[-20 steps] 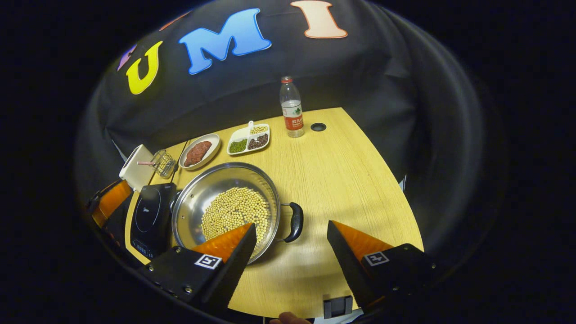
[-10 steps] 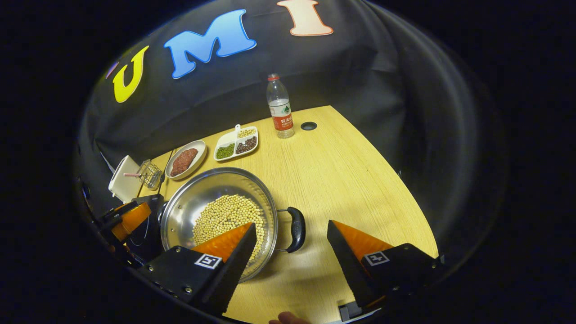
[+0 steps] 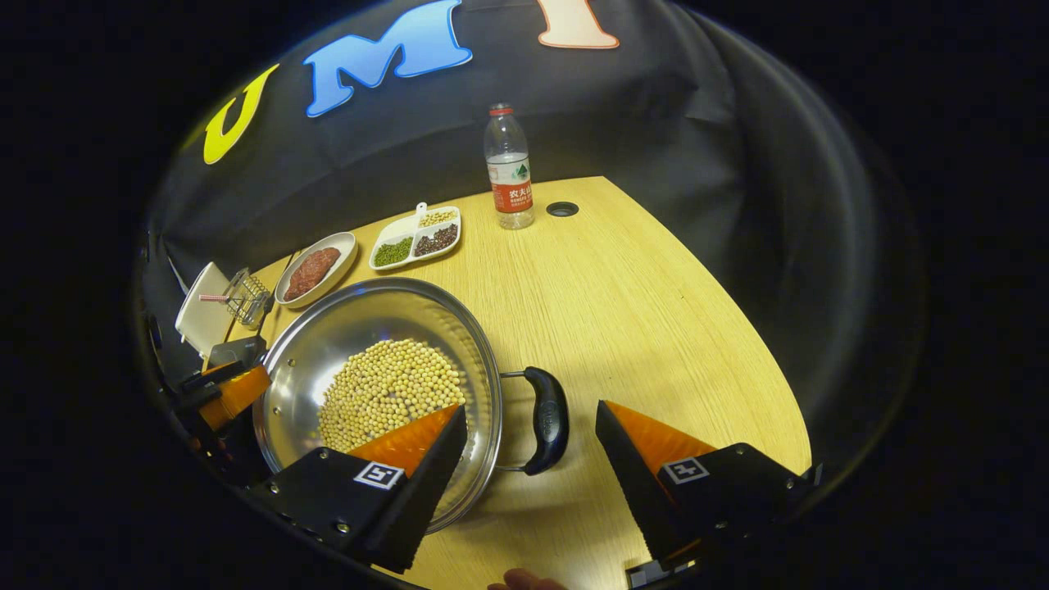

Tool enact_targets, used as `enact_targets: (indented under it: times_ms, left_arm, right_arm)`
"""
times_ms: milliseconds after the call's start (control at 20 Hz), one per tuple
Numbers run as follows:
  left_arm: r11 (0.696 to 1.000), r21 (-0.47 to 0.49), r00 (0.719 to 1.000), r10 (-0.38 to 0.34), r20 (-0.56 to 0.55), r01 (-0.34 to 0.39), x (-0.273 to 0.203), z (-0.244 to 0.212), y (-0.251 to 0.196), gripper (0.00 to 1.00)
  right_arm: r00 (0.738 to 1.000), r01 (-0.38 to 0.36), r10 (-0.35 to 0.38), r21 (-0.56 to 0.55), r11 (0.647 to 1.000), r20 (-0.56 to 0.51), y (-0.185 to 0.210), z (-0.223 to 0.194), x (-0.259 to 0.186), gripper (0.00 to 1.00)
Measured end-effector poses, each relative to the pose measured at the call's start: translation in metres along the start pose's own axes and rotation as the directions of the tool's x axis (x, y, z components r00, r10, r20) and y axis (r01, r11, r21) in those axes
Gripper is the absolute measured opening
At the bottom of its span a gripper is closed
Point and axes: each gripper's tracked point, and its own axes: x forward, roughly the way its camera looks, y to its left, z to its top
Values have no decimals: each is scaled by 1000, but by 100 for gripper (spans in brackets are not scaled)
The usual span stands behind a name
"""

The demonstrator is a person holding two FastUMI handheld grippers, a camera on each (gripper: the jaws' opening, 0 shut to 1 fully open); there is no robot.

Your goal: First push the handle of the pot to place it horizontally, then grasp the pot with both hands and set it on the induction cooktop.

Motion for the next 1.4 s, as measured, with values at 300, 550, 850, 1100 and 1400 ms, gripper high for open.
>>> enact_targets:
  times_ms: [300,550,850,1100,1400]
  left_arm:
    - [1000,26,1000,-17,-15,17,14,-4,-7,99]
    - [999,35,999,-23,-41,25,28,-14,-8,99]
    - [998,34,997,-50,-65,52,35,-19,-16,82]
    - [998,35,997,-44,-68,46,33,-18,-15,72]
    - [999,40,997,-26,-66,29,31,-15,-15,65]
  right_arm:
    - [1000,17,-17,37,999,-17,-5,-4,9,99]
    - [999,41,-39,37,998,-35,-9,-13,22,99]
    - [998,22,-21,16,1000,-52,-4,-13,36,78]
    - [998,26,-25,22,999,-56,3,-13,36,68]
    - [997,40,-38,35,999,-61,6,-13,36,64]
